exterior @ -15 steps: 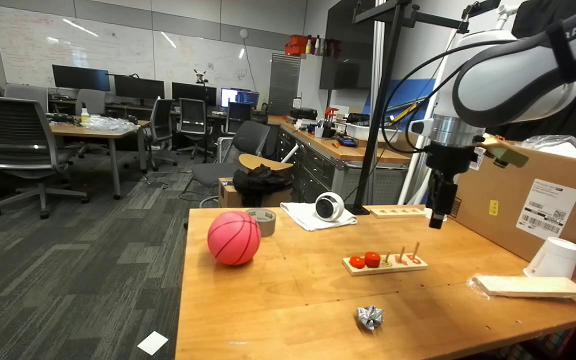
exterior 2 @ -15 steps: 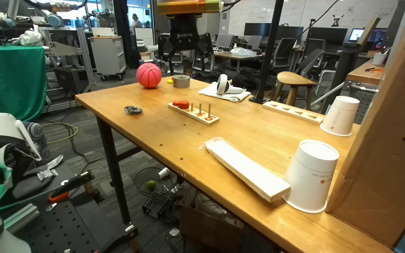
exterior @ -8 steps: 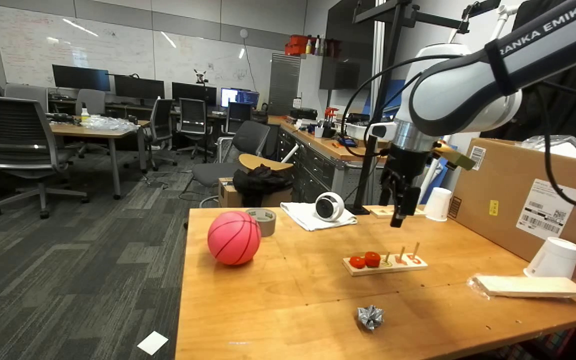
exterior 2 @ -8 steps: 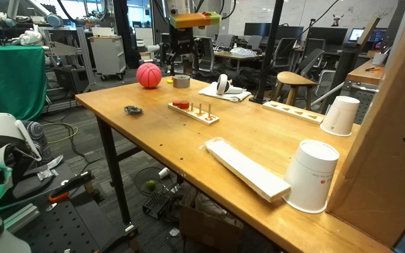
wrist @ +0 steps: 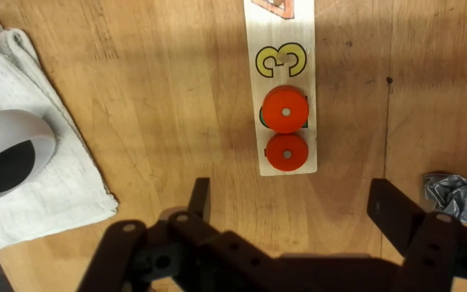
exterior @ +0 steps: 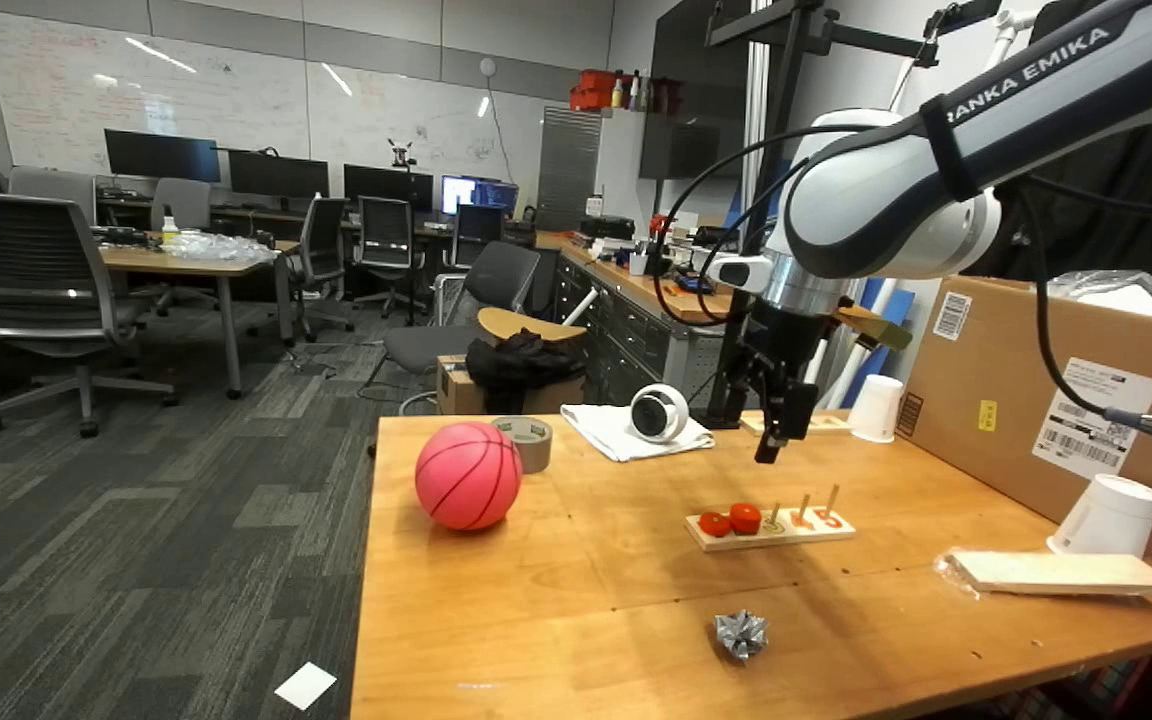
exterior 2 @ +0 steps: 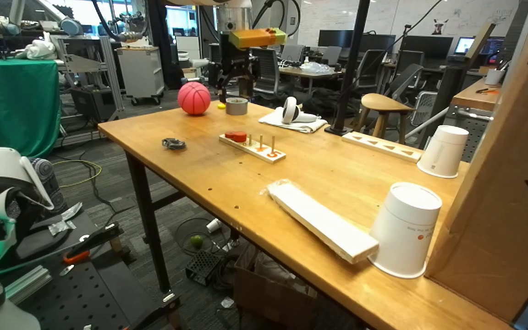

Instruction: Put both right and left blocks on the first right position

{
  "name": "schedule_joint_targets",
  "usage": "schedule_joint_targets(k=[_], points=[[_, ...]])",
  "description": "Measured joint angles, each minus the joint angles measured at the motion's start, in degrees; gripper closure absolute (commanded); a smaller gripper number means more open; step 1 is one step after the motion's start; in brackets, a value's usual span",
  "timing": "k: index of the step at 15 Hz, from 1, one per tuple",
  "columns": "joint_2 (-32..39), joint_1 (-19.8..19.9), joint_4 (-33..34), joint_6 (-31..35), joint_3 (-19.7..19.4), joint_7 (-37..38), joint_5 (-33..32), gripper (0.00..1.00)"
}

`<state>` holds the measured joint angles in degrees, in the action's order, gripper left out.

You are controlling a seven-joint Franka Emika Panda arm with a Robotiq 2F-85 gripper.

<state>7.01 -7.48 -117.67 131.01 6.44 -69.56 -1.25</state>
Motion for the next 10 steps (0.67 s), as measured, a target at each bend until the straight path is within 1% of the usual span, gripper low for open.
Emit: schedule_joint_targets(k=[5, 10], points=[[0.27, 0.0, -0.31, -0.22, 0.04, -0.17, 0.0, 0.0], [2.02, 0.0, -0.71, -0.41, 0.28, -1.61, 0.0, 0.0]])
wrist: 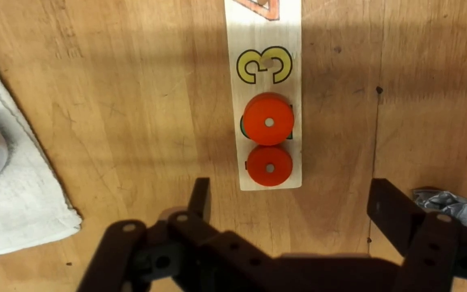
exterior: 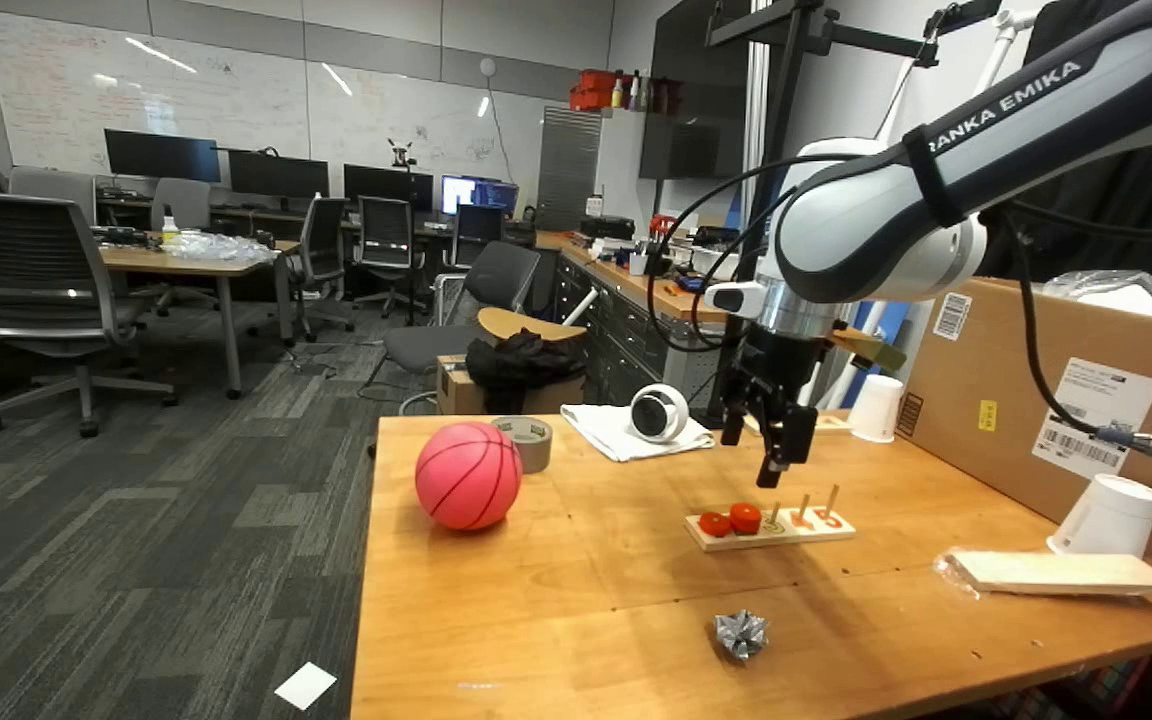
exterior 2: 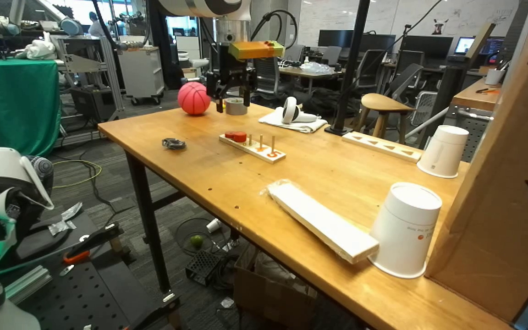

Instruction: Put both right and left blocks on the first right position

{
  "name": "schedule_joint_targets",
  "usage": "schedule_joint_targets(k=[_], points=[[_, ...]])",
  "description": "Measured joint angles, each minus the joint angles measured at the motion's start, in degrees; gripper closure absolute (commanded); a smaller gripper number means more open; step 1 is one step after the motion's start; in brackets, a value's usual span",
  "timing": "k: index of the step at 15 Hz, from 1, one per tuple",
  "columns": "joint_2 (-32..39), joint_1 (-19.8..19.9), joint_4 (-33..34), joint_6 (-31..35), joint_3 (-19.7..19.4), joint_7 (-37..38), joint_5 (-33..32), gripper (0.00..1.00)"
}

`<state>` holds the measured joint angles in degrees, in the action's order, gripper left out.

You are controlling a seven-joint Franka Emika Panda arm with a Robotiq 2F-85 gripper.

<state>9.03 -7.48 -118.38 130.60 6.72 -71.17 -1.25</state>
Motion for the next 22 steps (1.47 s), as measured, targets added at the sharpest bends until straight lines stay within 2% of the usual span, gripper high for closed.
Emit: schedule_joint_targets(k=[13, 22], points=[[7.15, 0.18, 4.94, -1.13, 0.02, -1.07, -6.25, 0.0], [9.52, 0.27, 6.5, -3.24, 0.15, -1.12, -6.5, 0.0]])
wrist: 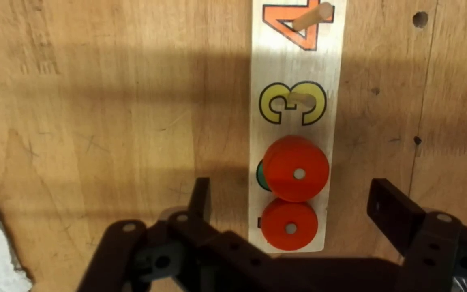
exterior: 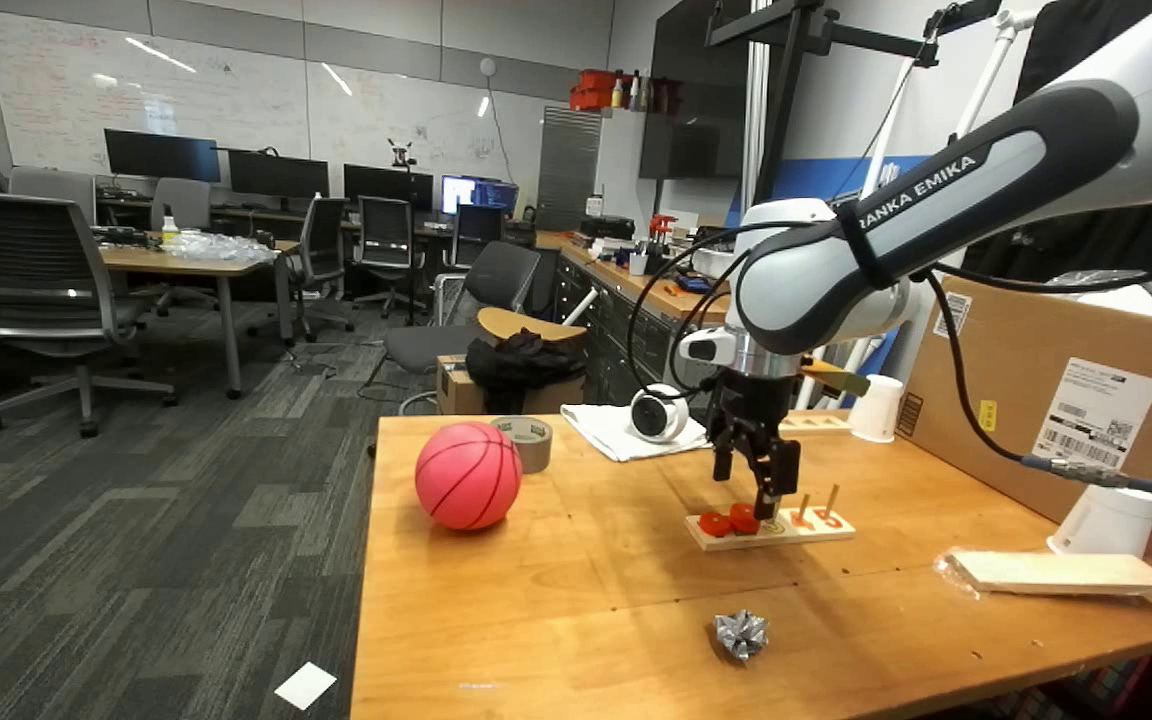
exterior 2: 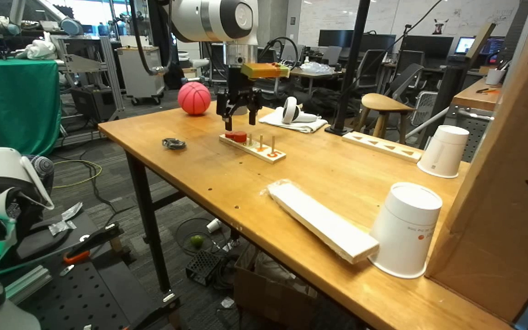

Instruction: Put both right and left blocks on the first right position

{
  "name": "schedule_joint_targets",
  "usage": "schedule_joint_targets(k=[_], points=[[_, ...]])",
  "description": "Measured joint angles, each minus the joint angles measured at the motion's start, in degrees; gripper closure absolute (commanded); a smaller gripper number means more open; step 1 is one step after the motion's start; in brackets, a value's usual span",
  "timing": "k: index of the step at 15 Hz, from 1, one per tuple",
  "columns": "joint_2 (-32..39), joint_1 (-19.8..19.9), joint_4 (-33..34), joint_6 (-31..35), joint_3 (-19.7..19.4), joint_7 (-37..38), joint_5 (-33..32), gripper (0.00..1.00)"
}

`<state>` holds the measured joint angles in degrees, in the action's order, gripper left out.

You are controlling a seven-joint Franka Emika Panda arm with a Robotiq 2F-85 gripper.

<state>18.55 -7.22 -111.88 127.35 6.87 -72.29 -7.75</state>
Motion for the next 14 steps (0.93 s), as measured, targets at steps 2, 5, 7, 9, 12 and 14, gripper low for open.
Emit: schedule_joint_targets(k=[2, 5, 7, 9, 12, 14], points=[[0.06, 0.07, 0.04, 0.04, 0.0, -0.12, 0.0, 0.0], [0.11, 0.3, 0.06, 0.06, 0.0, -0.45, 0.0, 0.0], [0.23, 0.61, 0.06, 0.06, 0.0, -0.64, 0.0, 0.0], [0.46, 0.97, 0.06, 0.06, 0.0, -0.79, 0.0, 0.0], [1.0, 1.35, 0.06, 0.09, 0.0, -1.03, 0.0, 0.0], [1.29, 1.42, 0.08, 0.13, 0.01, -1.05, 0.0, 0.01]])
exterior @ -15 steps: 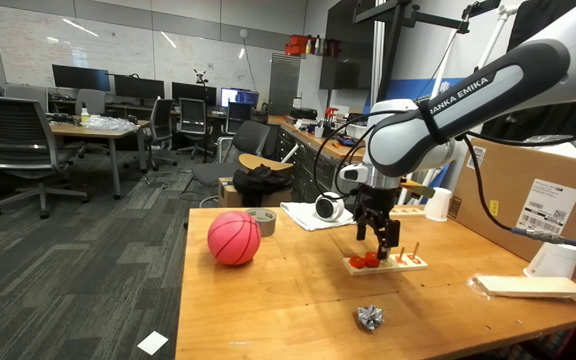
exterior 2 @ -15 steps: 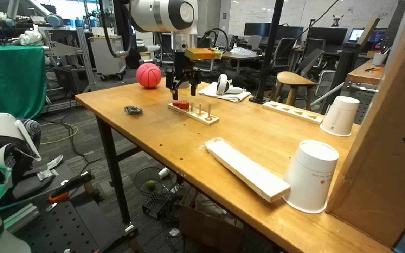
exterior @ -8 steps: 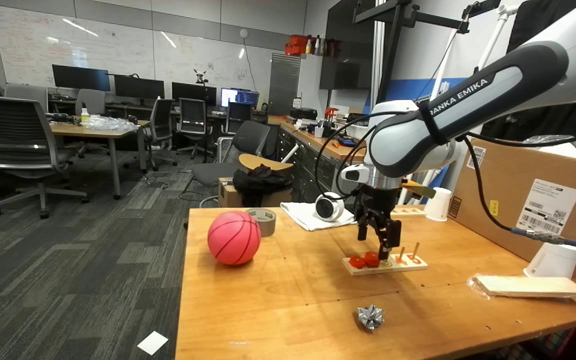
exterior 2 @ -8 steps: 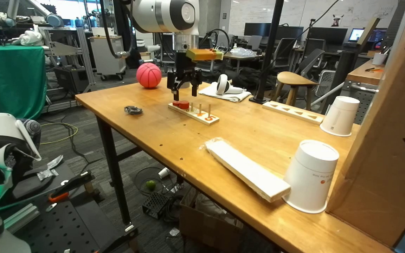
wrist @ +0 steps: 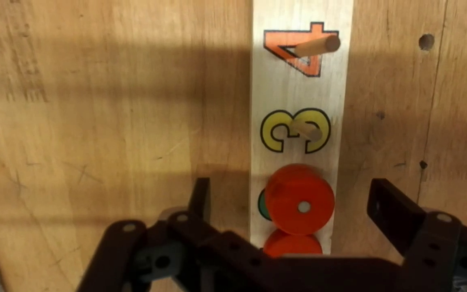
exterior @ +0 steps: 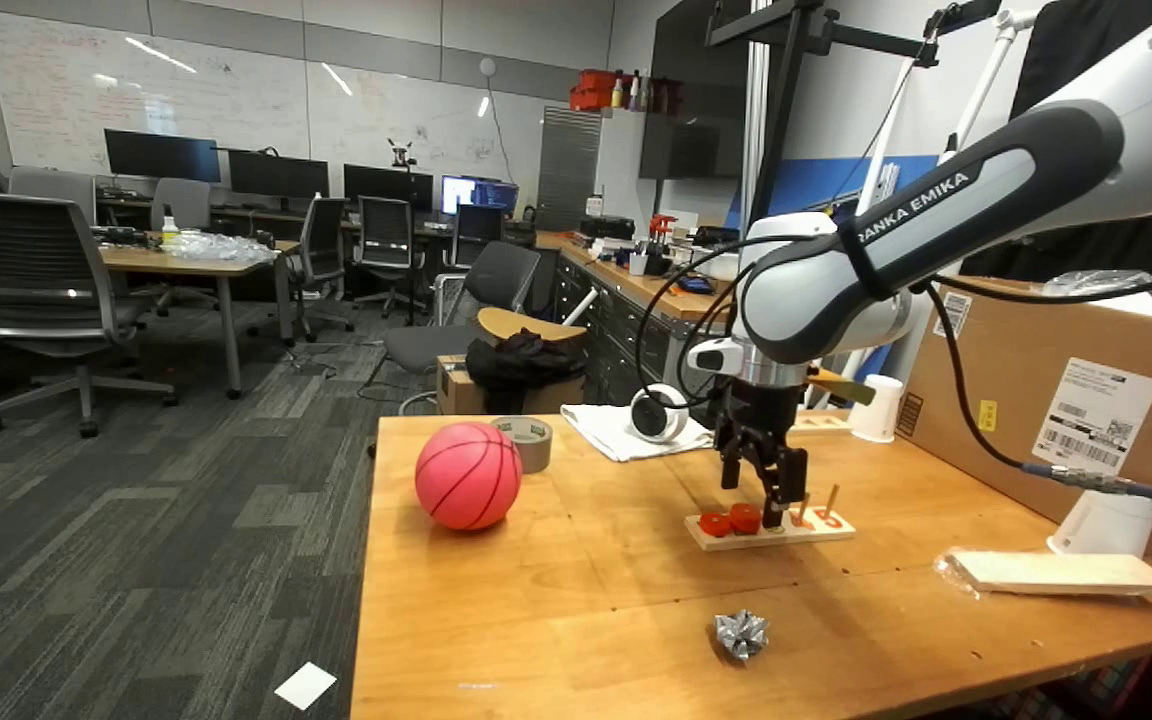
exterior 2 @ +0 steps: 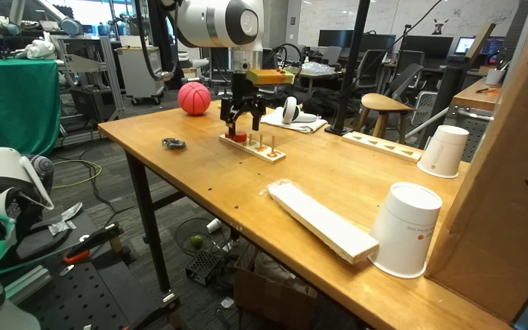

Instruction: Put both right and left blocks on the first right position

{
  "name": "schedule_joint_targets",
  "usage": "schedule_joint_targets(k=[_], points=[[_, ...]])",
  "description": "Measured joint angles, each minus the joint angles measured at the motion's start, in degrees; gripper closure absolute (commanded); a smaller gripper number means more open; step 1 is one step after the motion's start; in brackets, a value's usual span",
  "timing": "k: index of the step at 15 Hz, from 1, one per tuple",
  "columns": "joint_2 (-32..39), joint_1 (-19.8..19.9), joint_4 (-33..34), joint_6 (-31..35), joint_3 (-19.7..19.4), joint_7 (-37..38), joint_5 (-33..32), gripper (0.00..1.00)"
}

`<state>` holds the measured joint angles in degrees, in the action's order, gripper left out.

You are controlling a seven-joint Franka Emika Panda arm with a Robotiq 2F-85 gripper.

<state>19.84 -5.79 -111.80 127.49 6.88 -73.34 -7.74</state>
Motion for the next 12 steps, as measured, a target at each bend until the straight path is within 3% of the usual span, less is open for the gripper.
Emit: schedule_joint_targets(k=[7, 9, 10, 12], points=[[0.3, 0.0, 0.46, 0.0, 0.42, -0.01, 0.0, 0.01], [0.31, 0.0, 0.49, 0.0, 0.57, -0.01, 0.0, 0.26], [0.31, 0.0, 0.49, 0.0, 0.62, -0.01, 0.0, 0.3], [0.35, 0.0, 0.5, 0.0, 0.66, -0.01, 0.0, 0.47]])
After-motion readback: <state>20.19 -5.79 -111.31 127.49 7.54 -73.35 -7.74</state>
